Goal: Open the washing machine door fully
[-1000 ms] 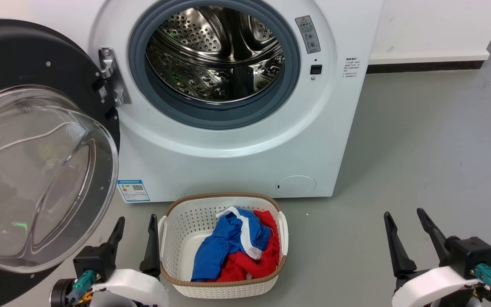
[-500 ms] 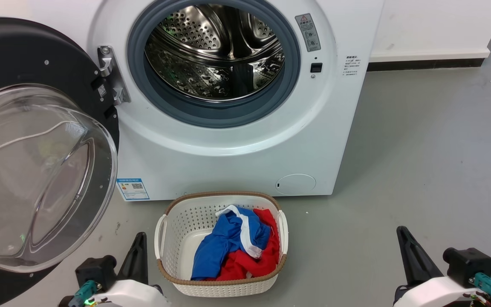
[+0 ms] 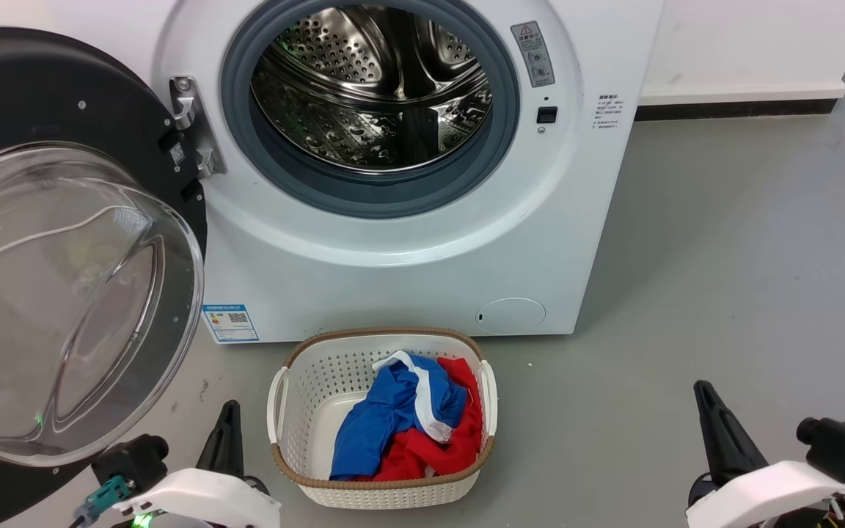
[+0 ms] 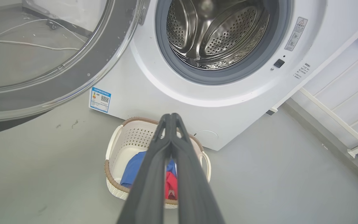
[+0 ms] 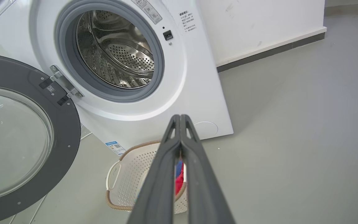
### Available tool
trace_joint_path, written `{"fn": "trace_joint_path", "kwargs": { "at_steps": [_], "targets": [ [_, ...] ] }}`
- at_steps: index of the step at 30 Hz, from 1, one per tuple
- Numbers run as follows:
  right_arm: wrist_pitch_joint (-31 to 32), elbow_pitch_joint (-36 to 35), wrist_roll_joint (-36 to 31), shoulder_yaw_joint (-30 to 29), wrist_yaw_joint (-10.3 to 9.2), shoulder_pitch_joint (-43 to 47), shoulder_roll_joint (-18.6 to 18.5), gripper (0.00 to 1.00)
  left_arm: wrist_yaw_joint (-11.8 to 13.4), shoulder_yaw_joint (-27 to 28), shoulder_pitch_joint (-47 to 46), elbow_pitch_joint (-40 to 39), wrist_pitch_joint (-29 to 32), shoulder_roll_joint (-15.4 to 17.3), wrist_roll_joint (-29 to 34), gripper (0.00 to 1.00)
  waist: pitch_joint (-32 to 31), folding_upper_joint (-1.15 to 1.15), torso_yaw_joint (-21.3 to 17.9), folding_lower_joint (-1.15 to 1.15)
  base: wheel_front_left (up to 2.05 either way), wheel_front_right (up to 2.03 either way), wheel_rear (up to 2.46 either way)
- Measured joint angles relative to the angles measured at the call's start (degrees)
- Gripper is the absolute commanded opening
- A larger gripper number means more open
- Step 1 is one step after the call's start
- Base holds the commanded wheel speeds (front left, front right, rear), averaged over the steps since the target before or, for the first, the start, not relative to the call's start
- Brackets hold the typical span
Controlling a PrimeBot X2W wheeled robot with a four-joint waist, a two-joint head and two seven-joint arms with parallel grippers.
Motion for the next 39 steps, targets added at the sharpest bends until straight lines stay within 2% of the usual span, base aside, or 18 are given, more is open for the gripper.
{"fn": "trace_joint_path", "kwargs": {
  "at_steps": [17,39],
  "targets": [
    [2.19,1.53,15.82,-1.31,0.0,-1.75,0.04,0.0,-2.52,3.78,-0.92,-0.4,3.78,-1.74,-12.38,0.0,0.25,0.0,0.33,0.0,0.0,0.0,0.0],
    [4.36,3.05,32.15,-2.67,0.0,-3.94,0.09,0.0,-5.44,7.87,-1.9,-0.69,7.79,-3.5,-25.31,0.0,0.57,0.0,0.75,0.0,0.0,0.0,0.0]
  ]
}}
